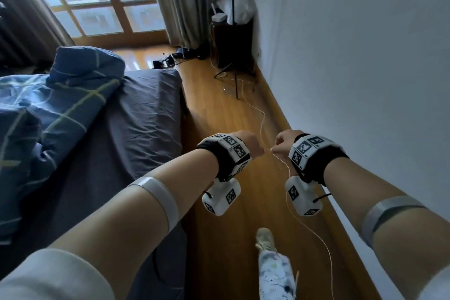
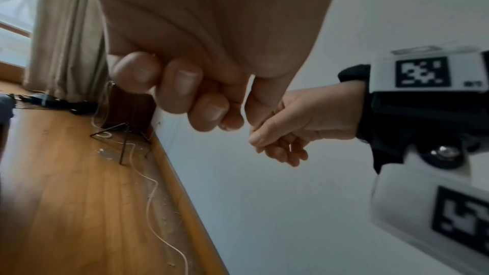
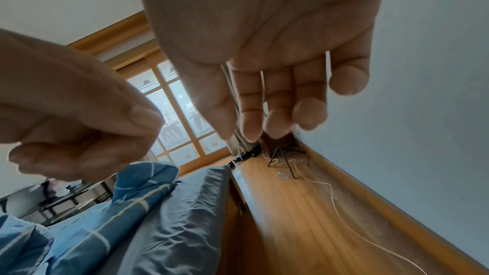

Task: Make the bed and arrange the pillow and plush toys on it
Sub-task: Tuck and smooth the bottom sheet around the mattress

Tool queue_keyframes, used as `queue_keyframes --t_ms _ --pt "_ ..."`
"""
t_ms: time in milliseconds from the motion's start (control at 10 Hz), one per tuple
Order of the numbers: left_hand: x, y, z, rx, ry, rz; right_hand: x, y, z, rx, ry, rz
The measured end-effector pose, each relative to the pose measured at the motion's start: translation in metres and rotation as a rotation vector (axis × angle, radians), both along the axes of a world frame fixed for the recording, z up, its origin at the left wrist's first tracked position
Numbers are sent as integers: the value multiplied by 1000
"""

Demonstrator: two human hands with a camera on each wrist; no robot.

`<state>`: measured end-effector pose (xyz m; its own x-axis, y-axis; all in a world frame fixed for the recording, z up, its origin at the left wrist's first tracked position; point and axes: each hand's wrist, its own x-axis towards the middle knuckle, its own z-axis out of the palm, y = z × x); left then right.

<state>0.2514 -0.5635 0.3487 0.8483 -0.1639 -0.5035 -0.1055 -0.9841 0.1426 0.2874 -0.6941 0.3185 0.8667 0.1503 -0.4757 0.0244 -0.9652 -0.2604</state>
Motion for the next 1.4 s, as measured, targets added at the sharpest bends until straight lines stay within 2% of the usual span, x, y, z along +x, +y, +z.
queue_keyframes --t_ms 100,200,300,400,500,700,900,1000,1200,1400 --pt "95 30 -23 6 16 78 89 23 -13 15 12 62" --pt "165 58 -5 -38 -4 173 176 54 -8 5 54 141" --pt "229 108 7 -112 -54 320 263 105 -1 28 31 209" --pt "259 179 -5 -159 -59 521 324 177 -10 56 60 325" --pt "285 259 -29 -128 4 702 373 257 -35 87 114 476" --pt "355 405 -70 -177 60 958 455 392 -71 32 188 662" --pt "462 503 -55 -182 -20 988 568 486 -66 79 210 620" --pt "526 540 -62 -197 -59 972 630 526 -76 101 206 564" --pt "655 611 -132 -169 -9 961 750 613 -145 91 283 539" --pt "768 689 -209 -96 72 1070 854 677 -227 9 435 559"
